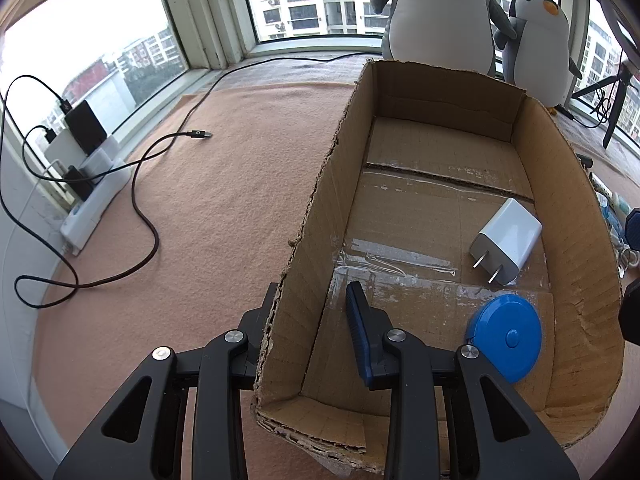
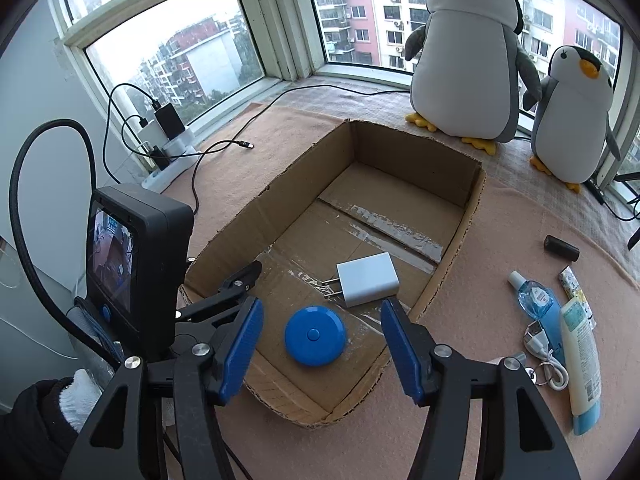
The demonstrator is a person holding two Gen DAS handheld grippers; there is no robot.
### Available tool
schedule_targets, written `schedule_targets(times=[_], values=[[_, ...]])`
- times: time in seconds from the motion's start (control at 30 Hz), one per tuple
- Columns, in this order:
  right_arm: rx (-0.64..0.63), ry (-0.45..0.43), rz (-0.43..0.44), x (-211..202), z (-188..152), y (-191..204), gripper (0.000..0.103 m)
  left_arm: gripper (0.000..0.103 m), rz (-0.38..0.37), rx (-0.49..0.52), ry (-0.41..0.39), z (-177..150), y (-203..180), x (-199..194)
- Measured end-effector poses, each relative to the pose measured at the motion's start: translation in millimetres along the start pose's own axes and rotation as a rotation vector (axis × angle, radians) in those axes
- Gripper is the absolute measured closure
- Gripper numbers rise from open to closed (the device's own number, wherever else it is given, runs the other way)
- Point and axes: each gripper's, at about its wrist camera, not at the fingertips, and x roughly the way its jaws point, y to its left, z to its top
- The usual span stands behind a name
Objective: Organize rigid objects
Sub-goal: 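Move the right gripper to the white-and-blue lotion tube and grasp it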
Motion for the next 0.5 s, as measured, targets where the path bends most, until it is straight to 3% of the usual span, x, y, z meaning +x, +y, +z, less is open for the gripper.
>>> schedule_targets(times=[0.27, 0.5], values=[[0.042, -0.026, -0.023, -16.7, -8.7, -28.7, 0.046, 0.073, 0.0, -0.001, 0.0, -0.3, 0.8, 0.0], [0.133, -0.063, -0.097, -41.2, -29.4, -92.0, 0.046, 0.073, 0.0, -0.001, 0.0, -0.4, 1.0, 0.1]])
